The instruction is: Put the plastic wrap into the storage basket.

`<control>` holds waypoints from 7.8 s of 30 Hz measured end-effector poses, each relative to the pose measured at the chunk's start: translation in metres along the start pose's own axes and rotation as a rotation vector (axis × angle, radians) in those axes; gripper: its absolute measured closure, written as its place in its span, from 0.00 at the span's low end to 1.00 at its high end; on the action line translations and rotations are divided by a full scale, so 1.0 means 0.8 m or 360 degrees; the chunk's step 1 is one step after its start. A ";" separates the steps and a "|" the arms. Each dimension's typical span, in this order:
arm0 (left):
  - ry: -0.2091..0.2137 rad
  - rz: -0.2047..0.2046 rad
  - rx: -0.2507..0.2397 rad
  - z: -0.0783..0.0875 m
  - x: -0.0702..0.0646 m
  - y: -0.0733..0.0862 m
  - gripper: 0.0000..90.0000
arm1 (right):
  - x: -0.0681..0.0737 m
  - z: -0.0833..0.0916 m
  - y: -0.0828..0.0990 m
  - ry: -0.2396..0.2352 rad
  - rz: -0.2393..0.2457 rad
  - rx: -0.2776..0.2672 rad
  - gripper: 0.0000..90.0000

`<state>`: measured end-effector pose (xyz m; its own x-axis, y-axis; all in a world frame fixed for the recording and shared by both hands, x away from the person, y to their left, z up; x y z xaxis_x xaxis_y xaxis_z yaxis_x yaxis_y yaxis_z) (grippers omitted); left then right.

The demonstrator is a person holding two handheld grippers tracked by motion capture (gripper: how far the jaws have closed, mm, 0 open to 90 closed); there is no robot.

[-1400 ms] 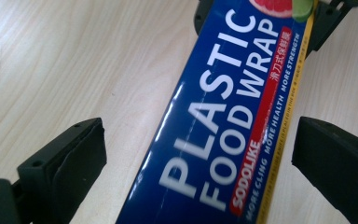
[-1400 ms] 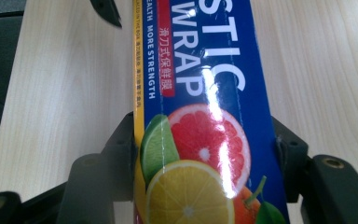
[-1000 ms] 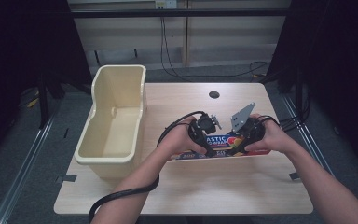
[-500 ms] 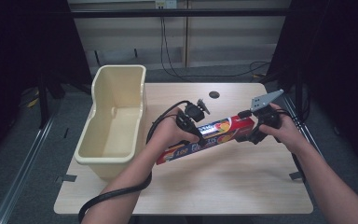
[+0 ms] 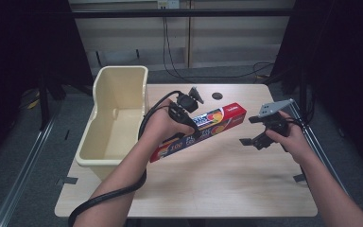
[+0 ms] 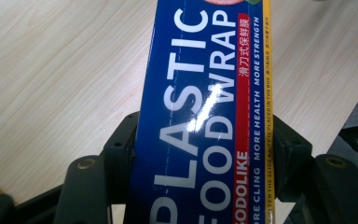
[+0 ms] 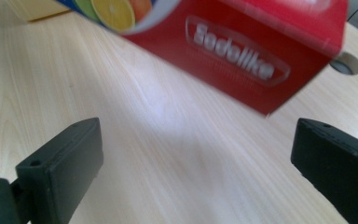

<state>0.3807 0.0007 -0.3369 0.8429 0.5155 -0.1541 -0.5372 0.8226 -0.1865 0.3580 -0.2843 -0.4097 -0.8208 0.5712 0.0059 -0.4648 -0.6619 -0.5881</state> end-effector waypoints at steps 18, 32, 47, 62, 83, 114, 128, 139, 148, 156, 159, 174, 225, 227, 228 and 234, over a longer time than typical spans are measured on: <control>-0.0070 0.0156 -0.0012 0.050 0.020 0.019 0.44 | 0.034 -0.027 0.020 0.0088 -0.0022 0.0003 0.02; -0.0087 0.0309 -0.0026 0.073 0.035 0.041 0.44 | 0.044 -0.041 0.029 0.0079 -0.0019 0.0006 0.03; -0.0088 0.0411 -0.0039 0.090 0.050 0.058 0.44 | 0.052 -0.049 0.030 0.0089 0.0013 0.0027 0.02; -0.0121 0.0549 -0.0104 0.114 0.064 0.077 0.44 | 0.054 -0.050 0.032 0.0076 0.0016 0.0031 0.02; -0.0122 0.0661 -0.0115 0.142 0.093 0.107 0.45 | 0.053 -0.055 0.033 0.0073 0.0029 0.0054 0.02; -0.0222 0.0902 -0.0204 0.185 0.107 0.130 0.45 | 0.054 -0.057 0.032 0.0067 0.0039 0.0057 0.03; -0.0266 0.1038 -0.0249 0.188 0.113 0.149 0.45 | 0.053 -0.055 0.032 0.0079 0.0039 0.0048 0.02; -0.0290 0.1135 -0.0294 0.188 0.115 0.164 0.45 | 0.053 -0.053 0.032 0.0075 0.0038 0.0046 0.02; -0.0332 0.1204 -0.0286 0.183 0.116 0.177 0.45 | 0.053 -0.054 0.029 0.0074 0.0054 0.0043 0.03; -0.0319 0.1259 -0.0275 0.171 0.123 0.185 0.44 | 0.054 -0.056 0.028 0.0065 0.0060 0.0045 0.03; -0.0329 0.1261 -0.0266 0.166 0.125 0.185 0.44 | 0.054 -0.056 0.028 0.0070 0.0058 0.0043 0.03; -0.0294 0.1285 -0.0224 0.140 0.127 0.186 0.44 | 0.054 -0.056 0.027 0.0064 0.0065 0.0043 0.03; -0.0207 0.1437 -0.0071 0.076 0.138 0.210 0.44 | 0.055 -0.060 0.026 0.0078 0.0073 0.0051 0.03; -0.0211 0.1428 -0.0062 0.075 0.139 0.211 0.44 | 0.055 -0.060 0.026 0.0073 0.0075 0.0056 0.03; -0.0207 0.1427 -0.0057 0.072 0.141 0.212 0.44 | 0.056 -0.061 0.026 0.0073 0.0076 0.0058 0.03; -0.0183 0.1465 -0.0042 0.063 0.144 0.214 0.44 | 0.057 -0.062 0.027 0.0067 0.0082 0.0064 0.03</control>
<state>0.3877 0.2130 -0.3378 0.0807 0.9845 -0.1555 -0.9956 0.0720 -0.0606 0.3275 -0.2485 -0.4620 -0.8298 0.5551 -0.0583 -0.4358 -0.7096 -0.5537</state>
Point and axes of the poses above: each handheld gripper's, and its own axes: z roughly backward along the jaws, y roughly out of its underside, x roughly to its left, the point moved 2 cm from there along -z, roughly forward along the jaws, and after that the axes turned 12 degrees about x, right-handed, at the moved point
